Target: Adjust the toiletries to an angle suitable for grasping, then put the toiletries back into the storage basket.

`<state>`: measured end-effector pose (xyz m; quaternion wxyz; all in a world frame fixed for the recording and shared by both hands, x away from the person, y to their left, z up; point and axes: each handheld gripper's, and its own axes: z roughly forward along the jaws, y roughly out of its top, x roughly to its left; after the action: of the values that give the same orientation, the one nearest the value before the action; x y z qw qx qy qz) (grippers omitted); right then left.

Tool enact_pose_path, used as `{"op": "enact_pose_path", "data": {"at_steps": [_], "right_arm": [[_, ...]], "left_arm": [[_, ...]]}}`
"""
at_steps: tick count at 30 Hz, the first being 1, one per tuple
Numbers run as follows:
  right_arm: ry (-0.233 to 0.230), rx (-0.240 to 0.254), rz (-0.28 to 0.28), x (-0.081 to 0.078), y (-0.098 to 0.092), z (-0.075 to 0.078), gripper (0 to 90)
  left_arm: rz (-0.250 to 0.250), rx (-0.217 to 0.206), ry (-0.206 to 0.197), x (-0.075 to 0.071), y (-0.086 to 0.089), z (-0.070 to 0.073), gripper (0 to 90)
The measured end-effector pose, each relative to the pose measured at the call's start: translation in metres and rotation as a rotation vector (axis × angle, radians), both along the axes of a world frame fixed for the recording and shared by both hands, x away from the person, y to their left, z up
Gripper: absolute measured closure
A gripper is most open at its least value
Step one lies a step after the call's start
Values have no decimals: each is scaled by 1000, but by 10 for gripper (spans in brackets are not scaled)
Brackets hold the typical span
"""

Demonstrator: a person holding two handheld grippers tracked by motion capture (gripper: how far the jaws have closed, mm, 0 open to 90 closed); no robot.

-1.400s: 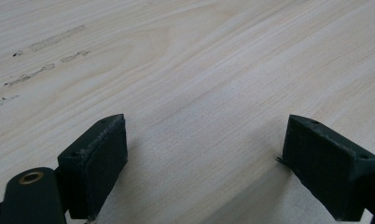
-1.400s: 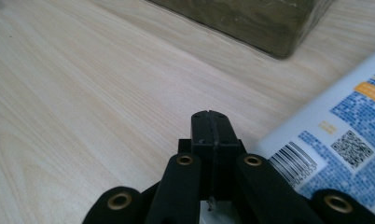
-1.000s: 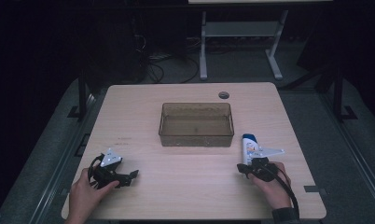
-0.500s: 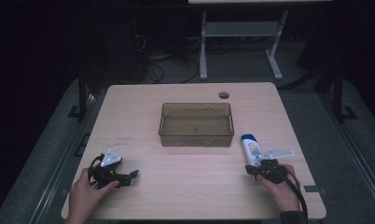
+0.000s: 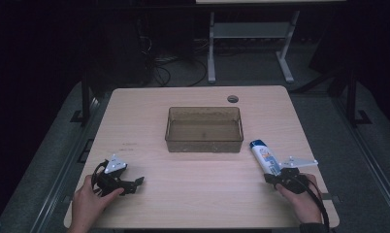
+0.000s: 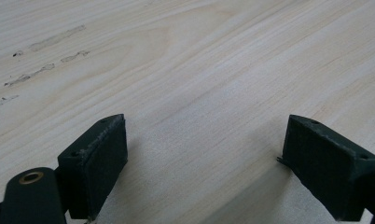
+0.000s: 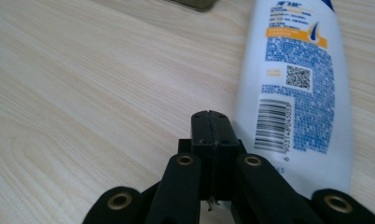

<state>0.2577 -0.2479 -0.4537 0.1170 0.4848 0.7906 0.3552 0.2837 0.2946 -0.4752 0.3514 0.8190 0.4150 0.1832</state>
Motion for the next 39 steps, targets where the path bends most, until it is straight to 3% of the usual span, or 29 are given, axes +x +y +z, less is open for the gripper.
{"op": "enact_pose_path", "data": {"at_steps": [18, 27, 39], "right_arm": [[7, -2, -60, -9, -26, 0, 900], [-10, 17, -60, -12, -30, 2, 897], [-23, 40, -17, -6, -21, 7, 672]], "left_arm": [[0, 0, 0, 0, 0, 0, 128], [0, 0, 0, 0, 0, 0, 128], [0, 1, 0, 0, 0, 0, 128]]}}
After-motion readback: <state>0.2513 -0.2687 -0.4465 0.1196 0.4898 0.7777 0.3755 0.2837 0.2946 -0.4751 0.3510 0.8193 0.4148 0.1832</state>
